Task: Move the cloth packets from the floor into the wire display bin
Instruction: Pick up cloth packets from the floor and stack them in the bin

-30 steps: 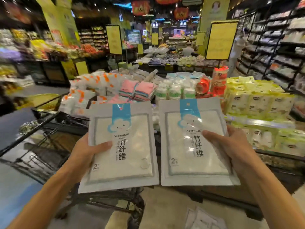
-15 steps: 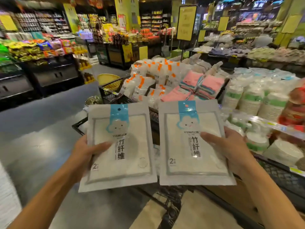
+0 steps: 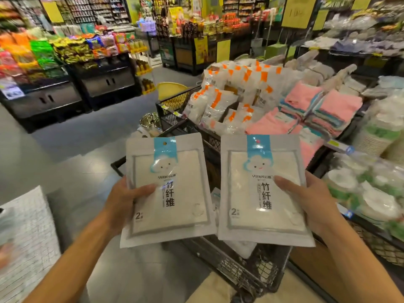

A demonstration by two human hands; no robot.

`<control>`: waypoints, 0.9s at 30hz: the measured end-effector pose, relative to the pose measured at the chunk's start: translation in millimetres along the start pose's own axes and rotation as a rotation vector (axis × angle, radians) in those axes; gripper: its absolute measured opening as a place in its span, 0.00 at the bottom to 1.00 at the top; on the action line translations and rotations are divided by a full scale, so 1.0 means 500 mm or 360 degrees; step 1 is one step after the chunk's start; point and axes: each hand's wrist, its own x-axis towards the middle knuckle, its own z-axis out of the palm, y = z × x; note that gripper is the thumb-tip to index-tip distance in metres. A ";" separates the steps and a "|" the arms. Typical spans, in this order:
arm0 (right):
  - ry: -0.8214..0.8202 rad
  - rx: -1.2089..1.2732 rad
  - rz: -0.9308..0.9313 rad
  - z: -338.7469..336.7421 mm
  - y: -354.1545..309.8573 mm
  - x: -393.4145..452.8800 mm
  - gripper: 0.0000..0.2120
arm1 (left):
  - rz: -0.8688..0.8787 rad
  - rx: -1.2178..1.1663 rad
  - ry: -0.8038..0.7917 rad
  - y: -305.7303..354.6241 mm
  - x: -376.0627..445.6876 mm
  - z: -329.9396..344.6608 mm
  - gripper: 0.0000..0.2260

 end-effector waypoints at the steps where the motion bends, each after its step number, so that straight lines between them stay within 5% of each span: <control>1: 0.0011 0.0023 0.0010 -0.007 0.005 0.022 0.16 | -0.0009 -0.0004 -0.0008 -0.001 0.023 0.008 0.27; 5: 0.0101 0.0085 0.0053 -0.036 0.022 0.092 0.14 | -0.0093 0.0002 0.0008 -0.012 0.112 0.051 0.33; 10: 0.0257 0.0164 0.0139 -0.052 0.048 0.133 0.14 | -0.0210 0.0067 -0.0150 -0.036 0.230 0.094 0.17; 13: 0.0367 0.0200 0.0176 -0.047 0.070 0.158 0.16 | -0.0305 0.0092 -0.0283 -0.058 0.315 0.106 0.16; 18: 0.0627 0.0192 0.0227 -0.020 0.103 0.190 0.16 | -0.0401 0.0166 -0.0645 -0.091 0.460 0.125 0.45; 20: 0.0769 0.0156 0.0251 -0.005 0.120 0.199 0.15 | -0.0455 0.0146 -0.0777 -0.107 0.522 0.126 0.46; 27: 0.1059 0.0123 0.0390 0.060 0.228 0.230 0.21 | -0.0642 0.0268 -0.0885 -0.222 0.707 0.118 0.22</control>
